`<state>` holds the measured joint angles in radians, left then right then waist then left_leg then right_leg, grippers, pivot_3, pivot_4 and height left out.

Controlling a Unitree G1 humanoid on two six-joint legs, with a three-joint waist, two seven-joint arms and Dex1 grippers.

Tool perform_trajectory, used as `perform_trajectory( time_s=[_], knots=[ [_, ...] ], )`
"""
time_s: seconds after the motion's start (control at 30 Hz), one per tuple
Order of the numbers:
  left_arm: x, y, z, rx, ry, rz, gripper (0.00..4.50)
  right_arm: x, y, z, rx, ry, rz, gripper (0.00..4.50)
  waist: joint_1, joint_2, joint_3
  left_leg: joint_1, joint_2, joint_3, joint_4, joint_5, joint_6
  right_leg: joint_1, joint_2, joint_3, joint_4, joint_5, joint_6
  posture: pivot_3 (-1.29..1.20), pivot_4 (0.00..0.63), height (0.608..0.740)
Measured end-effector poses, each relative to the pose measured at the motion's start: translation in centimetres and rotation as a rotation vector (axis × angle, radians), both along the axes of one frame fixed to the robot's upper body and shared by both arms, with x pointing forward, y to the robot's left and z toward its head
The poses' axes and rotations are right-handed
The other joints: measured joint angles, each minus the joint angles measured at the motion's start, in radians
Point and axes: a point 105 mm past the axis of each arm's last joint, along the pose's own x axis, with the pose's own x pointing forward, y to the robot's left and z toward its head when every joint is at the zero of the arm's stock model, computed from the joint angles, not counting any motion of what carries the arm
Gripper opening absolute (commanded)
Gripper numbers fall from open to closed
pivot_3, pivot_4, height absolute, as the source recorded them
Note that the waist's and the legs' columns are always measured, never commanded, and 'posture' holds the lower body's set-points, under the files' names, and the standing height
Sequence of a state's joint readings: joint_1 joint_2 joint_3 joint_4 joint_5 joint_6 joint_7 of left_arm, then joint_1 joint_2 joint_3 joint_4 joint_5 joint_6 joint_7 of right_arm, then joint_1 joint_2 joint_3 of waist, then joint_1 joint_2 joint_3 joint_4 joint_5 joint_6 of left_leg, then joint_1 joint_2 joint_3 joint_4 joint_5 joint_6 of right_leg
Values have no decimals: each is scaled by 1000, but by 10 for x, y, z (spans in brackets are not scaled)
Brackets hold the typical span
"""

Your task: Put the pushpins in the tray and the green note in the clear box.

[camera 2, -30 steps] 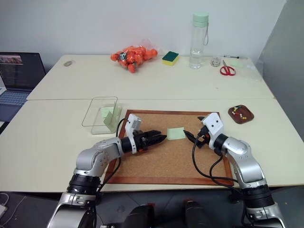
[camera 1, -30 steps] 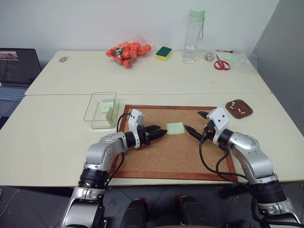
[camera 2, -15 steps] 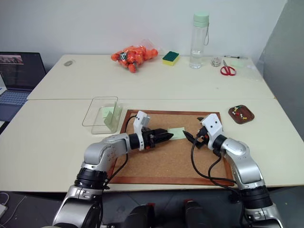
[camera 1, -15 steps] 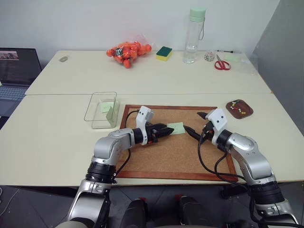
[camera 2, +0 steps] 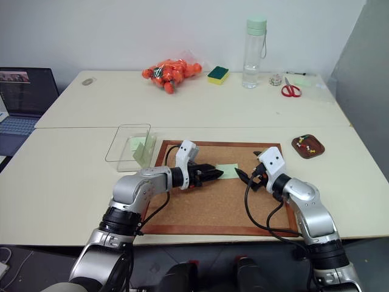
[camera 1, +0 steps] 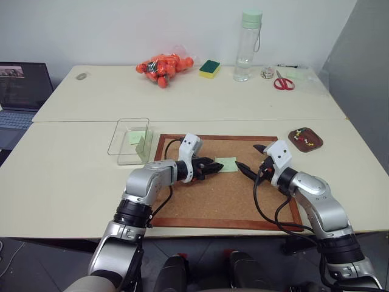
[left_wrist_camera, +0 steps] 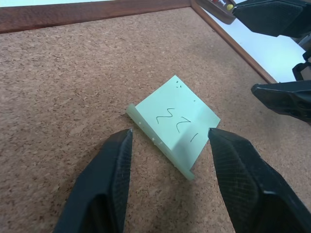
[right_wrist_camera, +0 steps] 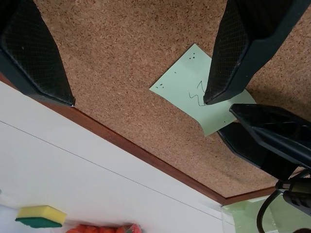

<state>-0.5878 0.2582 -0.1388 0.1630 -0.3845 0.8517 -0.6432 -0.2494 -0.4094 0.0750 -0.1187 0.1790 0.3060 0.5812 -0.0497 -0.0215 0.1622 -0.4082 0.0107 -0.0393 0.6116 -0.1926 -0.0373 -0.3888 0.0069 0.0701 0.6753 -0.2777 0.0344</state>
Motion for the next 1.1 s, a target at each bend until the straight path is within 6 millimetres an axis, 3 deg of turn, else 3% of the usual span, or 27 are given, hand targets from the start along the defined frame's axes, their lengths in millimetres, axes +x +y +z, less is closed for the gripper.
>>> perform_trajectory(
  time_s=[0.33, 0.8, 1.1],
  knots=[
    [6, 3, -3, 49, -11, 30, 63, 0, 0, 0, 3, -1, -3, 4500, 0, 0, 0, 0, 0, 0, 0, 0, 0, 0, 0, 0, 0, 0, 0, 0, 150, 740],
    [7, 5, -3, 46, -12, 38, 63, 1, 2, 1, 16, -9, -11, 4500, 0, 0, 0, 0, 0, 0, 0, 0, 0, 0, 0, 0, 0, 0, 0, 0, 150, 740],
    [4, 19, 15, -134, 20, 114, 63, 2, -3, 2, 18, -12, -23, 4500, -1, -1, 0, 0, 1, 0, 0, 0, 0, -1, 0, 0, 0, 0, 0, 0, 150, 740]
  ],
)
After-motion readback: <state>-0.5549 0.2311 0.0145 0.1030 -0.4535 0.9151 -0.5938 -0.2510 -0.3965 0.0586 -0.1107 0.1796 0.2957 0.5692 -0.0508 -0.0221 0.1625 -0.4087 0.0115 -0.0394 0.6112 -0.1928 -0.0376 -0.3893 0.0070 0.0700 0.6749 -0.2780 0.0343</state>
